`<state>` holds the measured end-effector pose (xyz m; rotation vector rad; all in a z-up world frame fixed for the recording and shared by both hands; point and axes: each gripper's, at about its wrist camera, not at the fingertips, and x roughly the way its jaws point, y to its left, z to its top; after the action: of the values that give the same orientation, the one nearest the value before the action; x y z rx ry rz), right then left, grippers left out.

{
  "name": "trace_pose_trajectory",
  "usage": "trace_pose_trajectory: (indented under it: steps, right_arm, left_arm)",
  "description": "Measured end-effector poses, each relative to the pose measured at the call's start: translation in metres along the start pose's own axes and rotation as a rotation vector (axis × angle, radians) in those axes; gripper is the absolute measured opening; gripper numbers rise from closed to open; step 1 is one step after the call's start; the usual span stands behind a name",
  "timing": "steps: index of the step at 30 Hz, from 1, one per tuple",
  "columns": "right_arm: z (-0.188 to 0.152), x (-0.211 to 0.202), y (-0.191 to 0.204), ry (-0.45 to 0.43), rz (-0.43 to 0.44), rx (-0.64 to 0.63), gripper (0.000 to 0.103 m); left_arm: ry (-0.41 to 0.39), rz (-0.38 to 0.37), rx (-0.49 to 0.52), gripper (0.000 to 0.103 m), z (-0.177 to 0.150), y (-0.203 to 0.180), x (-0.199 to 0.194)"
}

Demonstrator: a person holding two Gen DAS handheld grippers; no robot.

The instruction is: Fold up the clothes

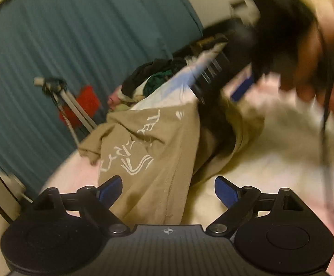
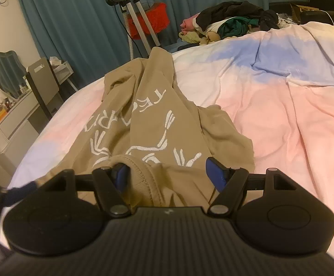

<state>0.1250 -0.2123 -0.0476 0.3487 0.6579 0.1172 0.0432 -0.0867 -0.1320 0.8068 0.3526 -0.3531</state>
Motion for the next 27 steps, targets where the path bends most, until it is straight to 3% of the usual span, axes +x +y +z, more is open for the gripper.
trace_pose_trajectory:
  steps: [4, 8, 11, 19, 27]
  right_arm:
    - [0.0, -0.001, -0.004, -0.004, -0.005, 0.012, 0.072]
    - [0.0, -0.003, -0.007, -0.008, 0.0, 0.022, 0.072]
    - [-0.001, -0.006, -0.005, -0.006, 0.014, 0.008, 0.072]
    - [-0.004, -0.033, 0.01, -0.015, 0.007, -0.099, 0.072]
    - [-0.011, -0.06, 0.013, -0.024, -0.041, -0.213, 0.071]
  left_arm:
    - [0.042, 0.179, 0.052, 0.085, -0.007, -0.009, 0.021]
    - [0.053, 0.316, -0.105, 0.085, -0.003, 0.022, 0.014]
    - [0.023, 0.369, -0.185, 0.086, 0.003, 0.035, -0.004]
    - [-0.022, 0.39, -0.278, 0.087, 0.01, 0.053, -0.041]
    - [-0.011, 0.366, -0.316, 0.088, 0.008, 0.059, -0.037]
